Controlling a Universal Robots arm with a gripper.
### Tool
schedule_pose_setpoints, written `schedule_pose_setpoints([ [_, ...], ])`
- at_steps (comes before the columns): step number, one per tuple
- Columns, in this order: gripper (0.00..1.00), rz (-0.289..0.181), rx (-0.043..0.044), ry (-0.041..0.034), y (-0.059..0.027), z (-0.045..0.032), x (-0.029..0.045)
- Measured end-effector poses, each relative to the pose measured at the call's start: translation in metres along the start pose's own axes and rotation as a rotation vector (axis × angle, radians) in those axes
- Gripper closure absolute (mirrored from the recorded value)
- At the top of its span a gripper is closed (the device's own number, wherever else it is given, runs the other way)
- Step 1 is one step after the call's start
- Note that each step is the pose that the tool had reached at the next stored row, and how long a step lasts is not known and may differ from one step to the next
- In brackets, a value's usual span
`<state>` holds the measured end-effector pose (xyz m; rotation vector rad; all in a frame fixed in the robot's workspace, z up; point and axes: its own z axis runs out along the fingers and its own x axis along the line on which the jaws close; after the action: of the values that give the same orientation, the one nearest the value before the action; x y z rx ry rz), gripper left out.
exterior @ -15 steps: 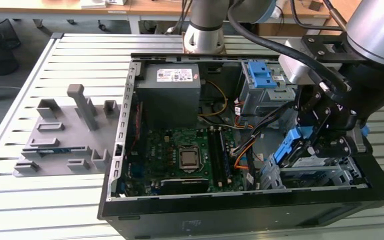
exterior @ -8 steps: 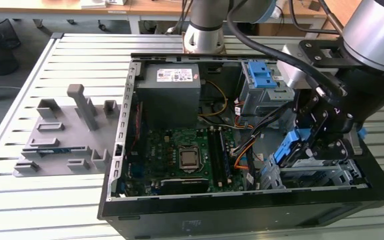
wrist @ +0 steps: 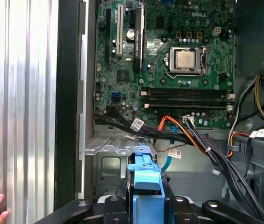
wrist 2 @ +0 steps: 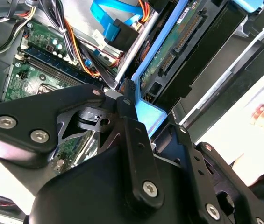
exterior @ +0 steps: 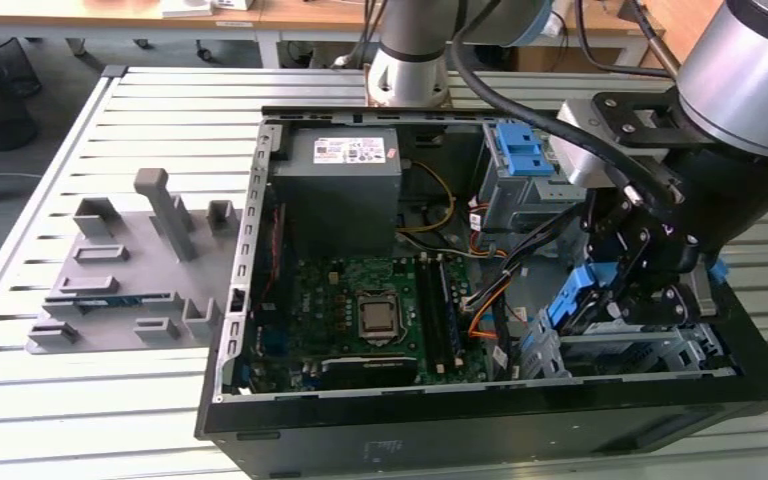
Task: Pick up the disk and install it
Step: 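Insert the disk into the insertion slot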
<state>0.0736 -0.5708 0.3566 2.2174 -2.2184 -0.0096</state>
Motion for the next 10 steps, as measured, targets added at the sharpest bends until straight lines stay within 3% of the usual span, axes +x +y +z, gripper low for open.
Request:
schedule_pose_setpoints([
  [10, 0.64, 0.000, 0.0000, -0.0002, -0.0001, 0.0085, 0.0000],
])
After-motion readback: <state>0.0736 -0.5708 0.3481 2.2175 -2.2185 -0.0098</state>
